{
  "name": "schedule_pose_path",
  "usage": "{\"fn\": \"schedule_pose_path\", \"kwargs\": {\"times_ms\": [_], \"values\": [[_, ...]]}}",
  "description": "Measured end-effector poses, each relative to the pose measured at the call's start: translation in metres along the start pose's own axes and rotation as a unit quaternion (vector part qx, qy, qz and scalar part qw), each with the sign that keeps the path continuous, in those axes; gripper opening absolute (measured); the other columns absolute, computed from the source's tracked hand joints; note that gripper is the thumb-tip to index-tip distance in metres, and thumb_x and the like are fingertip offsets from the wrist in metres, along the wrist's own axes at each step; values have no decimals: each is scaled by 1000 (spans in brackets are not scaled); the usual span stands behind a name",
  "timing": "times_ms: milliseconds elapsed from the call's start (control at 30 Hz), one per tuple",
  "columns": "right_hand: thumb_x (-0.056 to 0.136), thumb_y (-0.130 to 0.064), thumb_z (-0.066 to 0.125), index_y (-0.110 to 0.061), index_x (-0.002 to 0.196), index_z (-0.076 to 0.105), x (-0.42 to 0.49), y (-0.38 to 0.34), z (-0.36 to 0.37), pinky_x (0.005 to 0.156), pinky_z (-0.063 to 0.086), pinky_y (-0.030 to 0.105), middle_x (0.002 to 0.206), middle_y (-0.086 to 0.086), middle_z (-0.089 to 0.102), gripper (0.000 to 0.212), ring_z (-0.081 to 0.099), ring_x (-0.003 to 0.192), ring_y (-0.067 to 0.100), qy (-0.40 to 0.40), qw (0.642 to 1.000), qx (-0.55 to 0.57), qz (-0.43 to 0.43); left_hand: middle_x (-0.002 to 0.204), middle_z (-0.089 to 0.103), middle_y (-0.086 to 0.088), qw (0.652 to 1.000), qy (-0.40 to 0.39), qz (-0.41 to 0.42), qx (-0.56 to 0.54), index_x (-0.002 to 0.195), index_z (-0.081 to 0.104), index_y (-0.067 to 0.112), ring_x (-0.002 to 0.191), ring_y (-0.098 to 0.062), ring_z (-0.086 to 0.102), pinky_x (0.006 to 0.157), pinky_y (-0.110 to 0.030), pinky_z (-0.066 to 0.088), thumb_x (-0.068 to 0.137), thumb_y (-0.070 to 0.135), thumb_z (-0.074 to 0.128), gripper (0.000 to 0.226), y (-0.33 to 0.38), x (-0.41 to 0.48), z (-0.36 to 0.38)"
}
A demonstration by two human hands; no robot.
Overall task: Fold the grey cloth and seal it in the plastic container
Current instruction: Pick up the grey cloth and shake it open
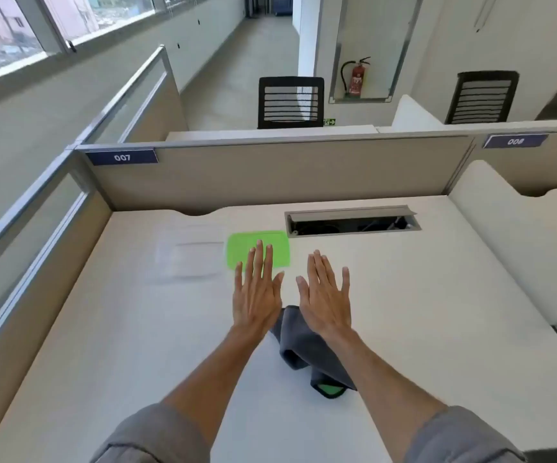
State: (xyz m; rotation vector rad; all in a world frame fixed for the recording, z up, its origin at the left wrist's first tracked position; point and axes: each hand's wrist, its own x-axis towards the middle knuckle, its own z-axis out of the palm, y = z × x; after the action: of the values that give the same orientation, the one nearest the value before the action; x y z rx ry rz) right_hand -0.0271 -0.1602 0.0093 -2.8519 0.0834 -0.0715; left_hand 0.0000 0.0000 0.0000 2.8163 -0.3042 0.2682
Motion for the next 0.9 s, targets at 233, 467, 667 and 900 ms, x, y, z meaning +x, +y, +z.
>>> {"fn": "schedule_pose_path", "kwargs": {"times_ms": [233, 467, 667, 900], "values": [[118, -44, 18, -22, 176, 15, -46, 30, 23, 138, 2, 50, 185, -7, 8, 62, 5, 171, 10, -66, 998, -9, 10, 187, -10, 5, 997, -74, -15, -12, 177, -12, 26, 175, -17, -3, 142, -45, 5, 120, 47, 17, 67, 4, -46, 34], [118, -41, 30, -23, 169, 35, -68, 69, 23, 131, 29, 42, 171, -6, 45, 54, 41, 157, 15, -143, 989, 24, 36, 184, 25, 8, 983, -162, 54, -64, 177, -8, 31, 173, -16, 17, 140, -40, 14, 122, 38, 20, 63, 10, -67, 48], [116, -36, 44, -21, 158, 50, -56, 86, 4, 119, 43, 45, 159, 0, 52, 46, 52, 145, 25, -189, 978, 68, 60, 167, 46, 2, 979, -181, 79, -41, 178, 8, 24, 161, -22, 37, 133, -39, 27, 121, 37, 26, 62, 19, -55, 50], [103, -29, 68, -22, 114, 58, -52, 91, -9, 91, 57, 45, 118, -5, 67, 16, 66, 104, 26, -164, 974, 133, 76, 136, 57, 2, 975, -188, 113, -28, 133, 66, 22, 130, -24, 54, 113, -38, 41, 114, 39, 45, 33, 22, -39, 52]]}}
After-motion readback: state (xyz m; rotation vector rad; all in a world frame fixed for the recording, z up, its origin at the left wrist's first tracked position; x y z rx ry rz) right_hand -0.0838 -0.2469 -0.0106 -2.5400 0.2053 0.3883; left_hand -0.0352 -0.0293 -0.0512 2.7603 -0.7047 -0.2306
